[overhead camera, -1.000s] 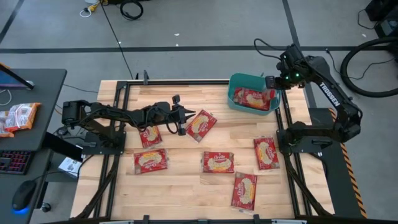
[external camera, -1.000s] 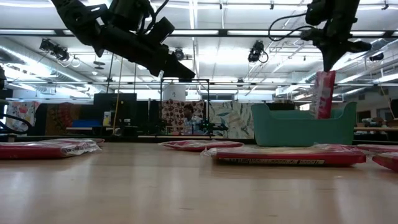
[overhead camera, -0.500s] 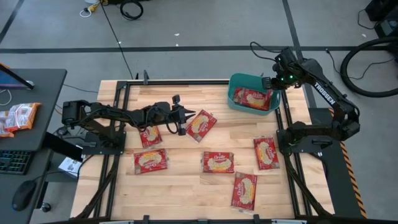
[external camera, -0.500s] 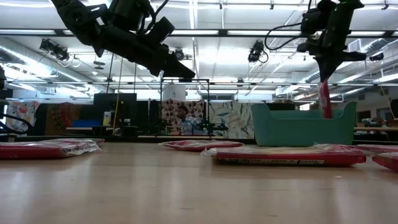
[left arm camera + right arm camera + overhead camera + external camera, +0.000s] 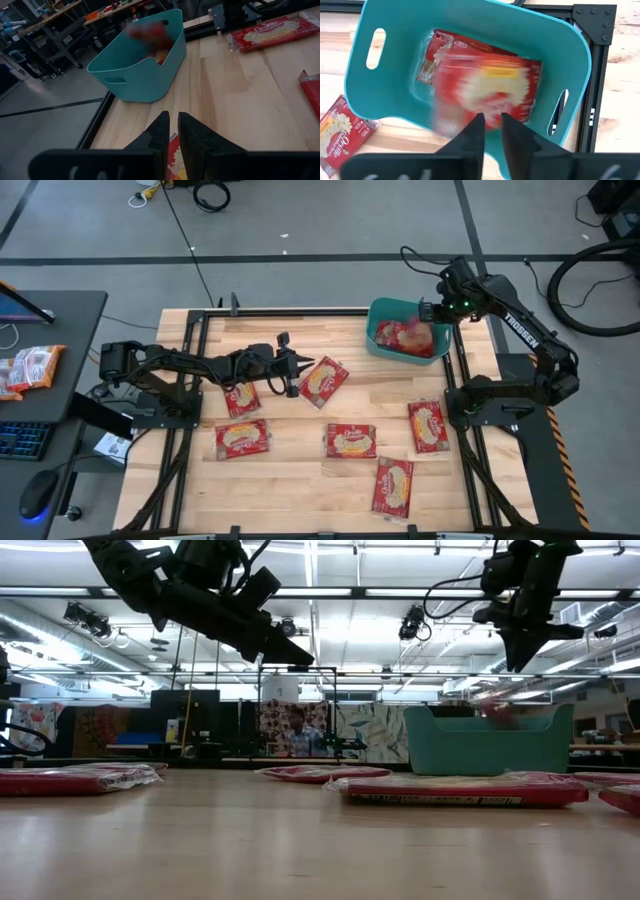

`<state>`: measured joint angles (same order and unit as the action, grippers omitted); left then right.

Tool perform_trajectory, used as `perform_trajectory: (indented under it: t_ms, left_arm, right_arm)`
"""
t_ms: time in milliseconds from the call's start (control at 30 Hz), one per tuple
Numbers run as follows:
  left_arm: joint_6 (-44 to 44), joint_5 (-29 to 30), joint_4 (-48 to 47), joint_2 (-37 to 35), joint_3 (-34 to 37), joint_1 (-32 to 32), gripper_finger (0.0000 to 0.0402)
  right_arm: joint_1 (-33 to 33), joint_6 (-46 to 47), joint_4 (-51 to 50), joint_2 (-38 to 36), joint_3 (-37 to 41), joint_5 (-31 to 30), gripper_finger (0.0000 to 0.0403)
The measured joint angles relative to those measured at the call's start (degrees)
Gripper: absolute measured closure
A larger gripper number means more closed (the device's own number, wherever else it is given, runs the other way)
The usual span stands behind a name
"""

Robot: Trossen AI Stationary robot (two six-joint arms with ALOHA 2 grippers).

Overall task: Sort popcorn bags into baskets
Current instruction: Put the popcorn bag into the blue bin

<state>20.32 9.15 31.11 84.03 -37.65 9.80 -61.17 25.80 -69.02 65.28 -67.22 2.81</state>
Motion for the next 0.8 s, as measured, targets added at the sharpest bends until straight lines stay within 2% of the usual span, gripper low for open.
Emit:
perform_trajectory:
  t_ms: [200,367,433,667,800]
  left_arm:
    - [0.0,0.0,-0.02,-0.01,0.0,-0.02,0.0358]
    - [0.07,0.02,-0.57,-0.01,0.0,-0.01,0.0358]
    - [0.79,0.02,-0.62,-0.02,0.0,0.0,0.0358]
    - [1.44,-0.71,-0.58,-0.02,0.0,0.0,0.0358]
    - [3.58,-9.8,-0.55,-0.01,0.0,0.02,0.0358]
  right_arm:
    - [2.27,0.0,0.39,-0.02,-0.02,0.75,0.028]
    - [5.04,-2.76,0.58,-0.14,-1.85,9.59,0.0268]
    - [7.96,-4.74,0.67,-0.53,-2.18,10.2,0.0268]
    - [24.24,-9.58,3.45,-0.74,-1.09,-2.56,0.0271]
    - [34.06,-16.4,9.11,-0.74,0.01,-7.07,0.0271]
